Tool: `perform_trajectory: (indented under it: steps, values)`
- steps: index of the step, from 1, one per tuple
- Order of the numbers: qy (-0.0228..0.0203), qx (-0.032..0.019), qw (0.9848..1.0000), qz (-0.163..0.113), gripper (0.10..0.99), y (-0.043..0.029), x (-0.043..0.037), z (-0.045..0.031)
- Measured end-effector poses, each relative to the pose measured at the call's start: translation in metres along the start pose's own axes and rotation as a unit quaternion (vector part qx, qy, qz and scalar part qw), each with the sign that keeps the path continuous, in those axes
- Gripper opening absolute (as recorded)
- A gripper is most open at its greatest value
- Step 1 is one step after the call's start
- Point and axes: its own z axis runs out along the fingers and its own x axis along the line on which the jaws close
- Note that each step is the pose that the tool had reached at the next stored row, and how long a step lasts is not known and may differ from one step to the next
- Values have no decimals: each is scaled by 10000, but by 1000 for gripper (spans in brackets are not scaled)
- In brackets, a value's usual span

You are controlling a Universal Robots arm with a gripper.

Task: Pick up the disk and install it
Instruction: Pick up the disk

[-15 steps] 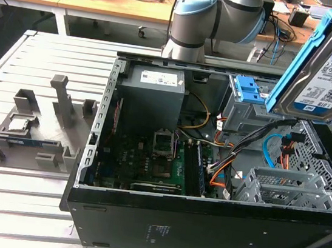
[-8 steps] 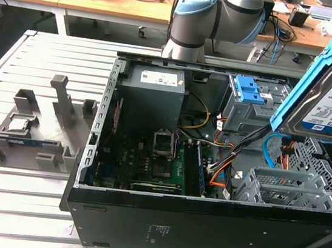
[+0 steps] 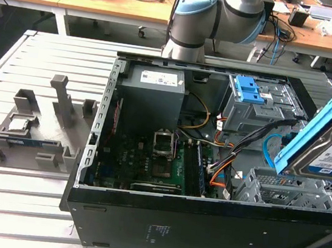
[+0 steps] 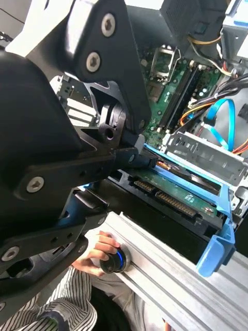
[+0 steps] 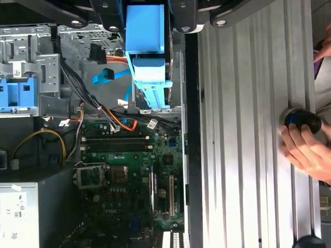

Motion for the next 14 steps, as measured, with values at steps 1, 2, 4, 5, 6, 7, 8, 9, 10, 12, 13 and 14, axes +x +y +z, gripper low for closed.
perform_trajectory:
  steps: [1, 2, 4, 5, 6, 7, 8, 9, 10, 12, 13, 14]
  values:
    - [-1, 0, 10000, -3, 365, -1, 17, 18]
    - [-1, 0, 10000, -6, 365, -2, 32, 37]
    - [3, -1, 10000, -17, 365, -4, 42, 109]
    - [9, -1, 10000, -21, 365, -9, 40, 128]
    - [27, 0, 10000, -31, 365, -23, 28, 167]
    - [41, 0, 10000, -54, 365, -28, -1, 200]
    - [50, 0, 10000, -69, 365, -28, -22, 218]
    - [56, 0, 9999, -88, 365, -27, -45, 237]
    - [65, 0, 9999, -117, 365, -26, -82, 266]
    - [85, 0, 9999, -136, 365, -38, -240, 338]
    - [88, 0, 9999, -136, 365, -42, -305, 365]
    - [92, 0, 9999, -135, 365, -48, -317, 381]
